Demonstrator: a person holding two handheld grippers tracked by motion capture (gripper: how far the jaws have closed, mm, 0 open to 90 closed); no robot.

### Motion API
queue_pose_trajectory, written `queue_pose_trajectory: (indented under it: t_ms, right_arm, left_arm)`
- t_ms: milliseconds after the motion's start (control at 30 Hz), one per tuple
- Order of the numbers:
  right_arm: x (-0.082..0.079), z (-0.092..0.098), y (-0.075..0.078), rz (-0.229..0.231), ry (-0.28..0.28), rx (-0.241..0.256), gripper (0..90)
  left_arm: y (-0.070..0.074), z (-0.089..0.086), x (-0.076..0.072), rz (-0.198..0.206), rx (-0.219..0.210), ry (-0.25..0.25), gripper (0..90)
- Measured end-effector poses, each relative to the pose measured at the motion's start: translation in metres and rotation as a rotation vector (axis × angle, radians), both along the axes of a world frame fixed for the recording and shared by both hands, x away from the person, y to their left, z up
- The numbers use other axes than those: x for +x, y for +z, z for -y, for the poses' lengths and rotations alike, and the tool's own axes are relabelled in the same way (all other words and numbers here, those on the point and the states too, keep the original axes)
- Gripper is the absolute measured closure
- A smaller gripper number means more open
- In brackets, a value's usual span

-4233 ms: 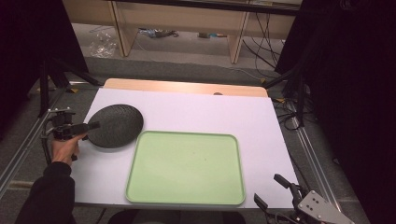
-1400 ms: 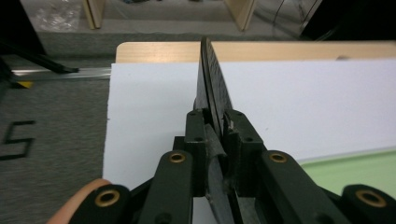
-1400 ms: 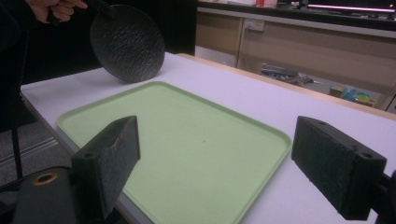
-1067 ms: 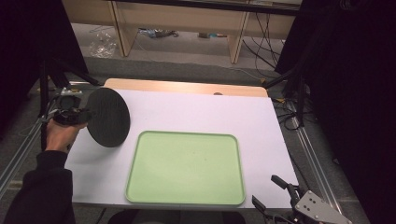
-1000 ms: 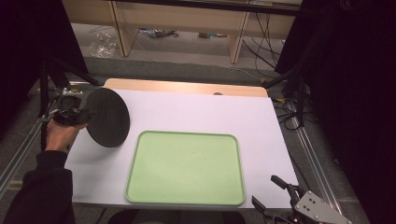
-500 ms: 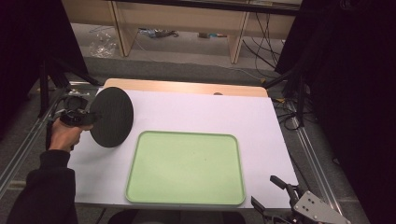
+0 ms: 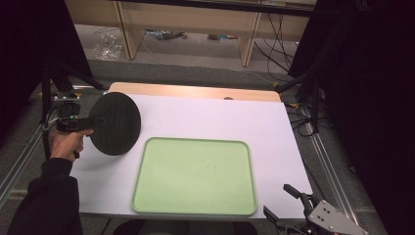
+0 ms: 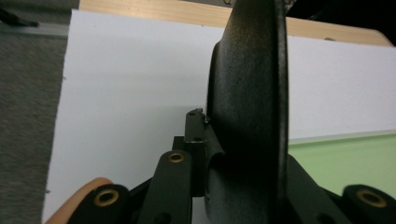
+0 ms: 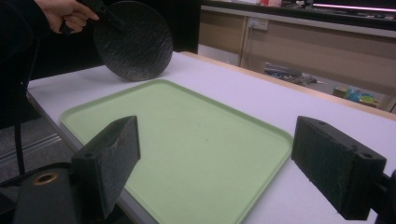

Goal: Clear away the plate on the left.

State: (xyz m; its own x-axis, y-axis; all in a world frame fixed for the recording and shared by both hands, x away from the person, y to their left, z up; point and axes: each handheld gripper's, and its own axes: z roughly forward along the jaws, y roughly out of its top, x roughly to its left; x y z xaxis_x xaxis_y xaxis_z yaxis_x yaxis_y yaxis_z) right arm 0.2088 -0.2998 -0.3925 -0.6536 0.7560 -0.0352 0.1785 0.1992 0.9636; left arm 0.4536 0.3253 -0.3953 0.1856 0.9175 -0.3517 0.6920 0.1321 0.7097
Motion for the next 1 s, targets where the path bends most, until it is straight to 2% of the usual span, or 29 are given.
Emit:
queue_pose_trajectory:
  t_ms: [33,167,333,367,400,433,467,500,667,700,800,833,900,1000]
  right_arm:
    - [0.0,0.0,0.0,0.0,-0.001,0.003,16.4]
    - [0.0,0.0,0.0,-0.002,0.002,0.0,16.4]
    - [0.0,0.0,0.0,-0.001,-0.001,0.004,16.4]
    - [0.0,0.0,0.0,-0.001,-0.001,0.004,16.4]
    - [0.0,0.0,0.0,0.0,0.001,0.003,16.4]
    - [0.0,0.0,0.0,0.0,0.001,0.003,16.4]
    - [0.0,0.0,0.0,-0.002,0.001,0.001,16.4]
    - [0.0,0.0,0.0,-0.002,0.0,-0.001,16.4]
    - [0.0,0.0,0.0,-0.003,-0.002,-0.003,16.5]
    - [0.0,0.0,0.0,-0.003,-0.002,-0.003,16.5]
    - [0.0,0.0,0.0,-0.003,-0.002,-0.003,16.5]
    - [0.0,0.0,0.0,-0.003,-0.001,-0.001,16.5]
    - [0.0,-0.001,0.0,-0.002,0.003,0.005,16.5]
    - [0.001,0.001,0.0,0.024,-0.002,-0.007,16.5]
  left_arm:
    - [-0.001,-0.002,0.0,0.002,-0.019,0.002,79.0]
    - [-0.001,-0.005,0.001,-0.004,-0.034,0.007,78.9]
    - [0.0,-0.014,-0.001,-0.016,-0.087,0.022,78.8]
    - [0.0,-0.014,-0.001,-0.016,-0.087,0.022,78.6]
    - [0.0,-0.016,-0.002,-0.011,-0.123,0.033,78.7]
    - [0.0,-0.016,-0.002,-0.011,-0.123,0.033,78.6]
    - [0.001,-0.018,-0.003,-0.004,-0.156,0.017,78.6]
    - [0.002,-0.018,-0.004,0.0,-0.17,0.009,78.6]
    - [0.014,-0.013,-0.006,0.036,-0.213,-0.025,78.7]
    - [0.014,-0.013,-0.006,0.036,-0.213,-0.025,78.7]
    - [0.019,-0.006,-0.007,0.039,-0.252,-0.047,78.7]
    - [0.024,0.001,-0.008,0.052,-0.241,-0.074,78.7]
    - [0.026,0.004,-0.008,0.055,-0.236,-0.081,78.7]
    - [0.031,0.018,-0.008,0.057,-0.259,-0.121,78.5]
